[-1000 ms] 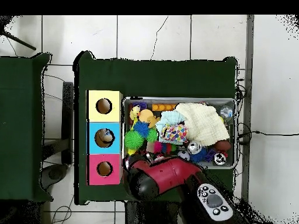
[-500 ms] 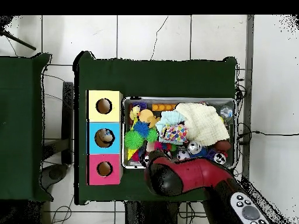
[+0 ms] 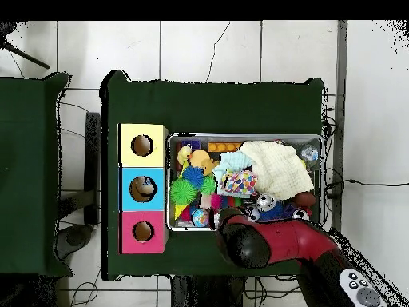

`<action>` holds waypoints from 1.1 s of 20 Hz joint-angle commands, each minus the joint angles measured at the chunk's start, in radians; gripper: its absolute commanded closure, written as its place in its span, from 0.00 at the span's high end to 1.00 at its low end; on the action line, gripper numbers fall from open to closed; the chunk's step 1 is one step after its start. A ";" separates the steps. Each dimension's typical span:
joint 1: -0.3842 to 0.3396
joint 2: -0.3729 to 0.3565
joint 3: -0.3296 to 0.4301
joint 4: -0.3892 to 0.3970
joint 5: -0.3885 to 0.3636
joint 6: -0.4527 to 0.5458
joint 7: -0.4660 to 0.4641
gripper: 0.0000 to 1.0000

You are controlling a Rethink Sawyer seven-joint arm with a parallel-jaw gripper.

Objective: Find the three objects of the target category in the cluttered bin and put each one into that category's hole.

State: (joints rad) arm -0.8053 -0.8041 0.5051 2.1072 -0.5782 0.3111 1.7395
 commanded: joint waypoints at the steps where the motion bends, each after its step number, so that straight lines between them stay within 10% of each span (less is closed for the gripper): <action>1: -0.038 0.136 0.076 -0.131 -0.083 0.097 -0.159 1.00; 22: -0.173 0.134 0.246 -0.322 -0.082 0.434 -0.407 1.00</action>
State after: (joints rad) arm -0.9548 -0.6805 0.6506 1.9687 -0.6340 0.5503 1.7206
